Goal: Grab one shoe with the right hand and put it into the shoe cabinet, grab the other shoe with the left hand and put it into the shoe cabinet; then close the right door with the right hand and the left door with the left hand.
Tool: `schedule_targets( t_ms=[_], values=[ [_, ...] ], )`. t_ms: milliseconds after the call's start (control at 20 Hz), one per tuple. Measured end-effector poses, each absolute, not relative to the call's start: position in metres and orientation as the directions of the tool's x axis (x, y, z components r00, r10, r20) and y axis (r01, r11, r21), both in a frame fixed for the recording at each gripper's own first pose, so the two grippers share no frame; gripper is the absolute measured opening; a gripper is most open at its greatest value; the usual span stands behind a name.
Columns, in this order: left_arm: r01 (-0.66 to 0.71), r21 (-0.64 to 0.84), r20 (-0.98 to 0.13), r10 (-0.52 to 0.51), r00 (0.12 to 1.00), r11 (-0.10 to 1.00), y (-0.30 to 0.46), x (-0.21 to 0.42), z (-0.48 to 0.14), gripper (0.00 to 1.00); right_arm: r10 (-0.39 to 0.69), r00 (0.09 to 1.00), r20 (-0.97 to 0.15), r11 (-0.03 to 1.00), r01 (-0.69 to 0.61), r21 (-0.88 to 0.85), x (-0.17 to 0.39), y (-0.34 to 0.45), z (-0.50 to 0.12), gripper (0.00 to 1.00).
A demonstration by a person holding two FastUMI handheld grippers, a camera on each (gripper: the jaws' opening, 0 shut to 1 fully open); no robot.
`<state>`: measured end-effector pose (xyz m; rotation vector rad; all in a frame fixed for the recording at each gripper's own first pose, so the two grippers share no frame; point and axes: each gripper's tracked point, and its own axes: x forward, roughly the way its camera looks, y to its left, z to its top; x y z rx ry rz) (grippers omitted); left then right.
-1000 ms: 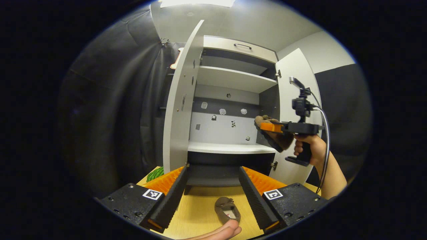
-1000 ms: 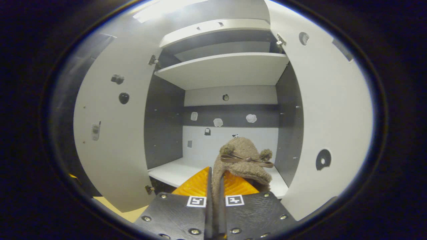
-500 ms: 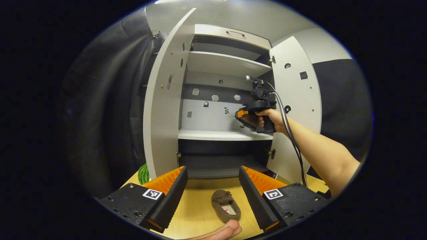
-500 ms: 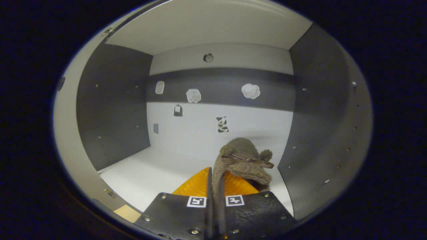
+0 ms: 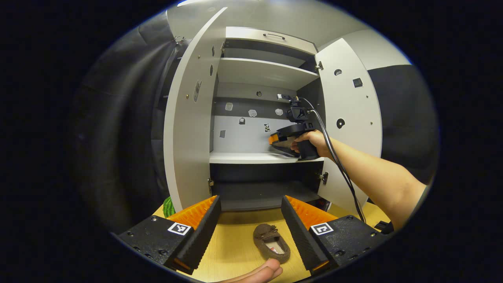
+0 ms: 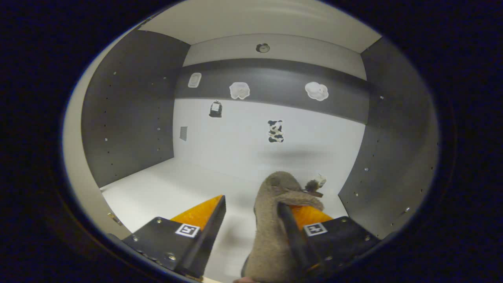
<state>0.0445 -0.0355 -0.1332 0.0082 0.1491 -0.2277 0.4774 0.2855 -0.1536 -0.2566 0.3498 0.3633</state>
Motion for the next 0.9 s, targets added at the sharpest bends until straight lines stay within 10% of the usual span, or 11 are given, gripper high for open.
schedule_targets(
  t_ms=[150,900],
  values=[
    [0.237,-0.013,-0.162,-0.236,0.958,0.971,-0.04,0.035,-0.137,0.95,0.317,0.867,-0.385,0.9,-0.403,-0.166,0.463,0.291,-0.15,0.99],
    [0.166,-0.024,-0.211,-0.167,0.963,0.986,-0.013,0.011,-0.15,0.95,0.295,0.87,-0.395,0.922,-0.368,-0.121,0.397,0.268,-0.102,0.99]
  ],
)
